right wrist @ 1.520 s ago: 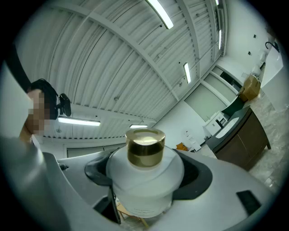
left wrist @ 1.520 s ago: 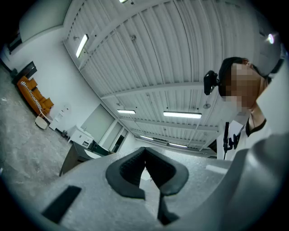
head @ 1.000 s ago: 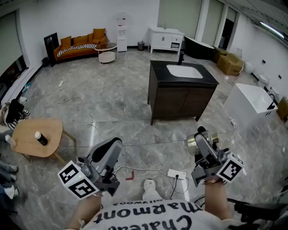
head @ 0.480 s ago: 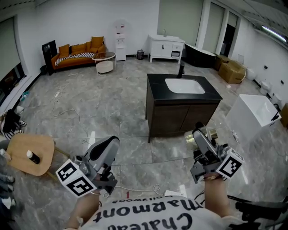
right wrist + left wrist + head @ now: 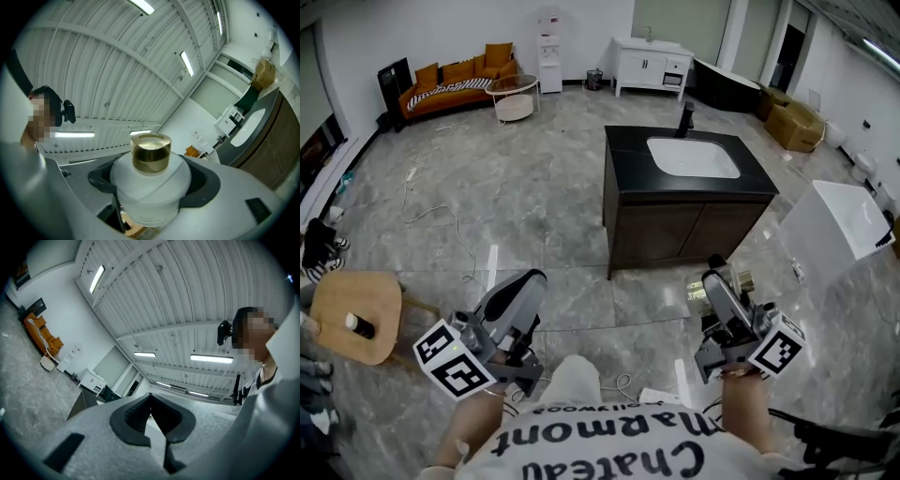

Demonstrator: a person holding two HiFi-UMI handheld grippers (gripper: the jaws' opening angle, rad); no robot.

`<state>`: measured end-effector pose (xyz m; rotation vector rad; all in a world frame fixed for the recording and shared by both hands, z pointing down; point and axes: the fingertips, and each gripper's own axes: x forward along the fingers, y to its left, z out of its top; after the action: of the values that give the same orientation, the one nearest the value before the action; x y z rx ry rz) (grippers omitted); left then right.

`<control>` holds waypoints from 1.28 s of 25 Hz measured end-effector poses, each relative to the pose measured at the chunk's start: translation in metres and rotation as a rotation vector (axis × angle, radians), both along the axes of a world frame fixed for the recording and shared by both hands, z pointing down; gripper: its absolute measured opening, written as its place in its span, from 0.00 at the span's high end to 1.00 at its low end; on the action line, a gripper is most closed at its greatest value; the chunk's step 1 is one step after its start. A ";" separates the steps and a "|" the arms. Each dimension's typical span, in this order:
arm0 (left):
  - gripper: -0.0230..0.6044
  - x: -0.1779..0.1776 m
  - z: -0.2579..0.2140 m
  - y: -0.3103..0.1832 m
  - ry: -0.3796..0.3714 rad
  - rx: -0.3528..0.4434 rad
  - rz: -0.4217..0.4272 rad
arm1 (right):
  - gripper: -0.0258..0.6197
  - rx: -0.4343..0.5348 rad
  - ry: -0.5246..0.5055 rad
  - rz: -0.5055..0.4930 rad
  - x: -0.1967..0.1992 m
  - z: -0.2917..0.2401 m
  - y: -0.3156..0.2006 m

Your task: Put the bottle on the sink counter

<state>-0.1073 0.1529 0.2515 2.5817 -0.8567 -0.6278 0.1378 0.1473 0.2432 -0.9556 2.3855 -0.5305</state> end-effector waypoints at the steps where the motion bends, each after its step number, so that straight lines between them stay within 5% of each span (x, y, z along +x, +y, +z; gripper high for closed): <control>1: 0.94 0.002 0.001 -0.011 0.002 -0.006 0.010 | 0.43 -0.017 -0.005 0.008 0.003 0.005 -0.010; 12: 0.94 0.036 0.009 -0.177 -0.026 -0.019 0.133 | 0.43 -0.060 0.033 0.092 0.013 0.012 -0.148; 23: 0.94 0.037 -0.025 -0.332 -0.034 0.065 0.187 | 0.43 0.049 0.075 0.147 0.008 -0.026 -0.296; 32: 0.94 0.048 0.007 -0.388 -0.019 -0.054 0.215 | 0.43 -0.065 0.076 0.139 0.001 0.018 -0.361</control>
<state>-0.0592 -0.2347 0.2586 2.5875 -0.5821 -0.5115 0.1384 -0.2135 0.2609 -1.1806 2.3588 -0.5305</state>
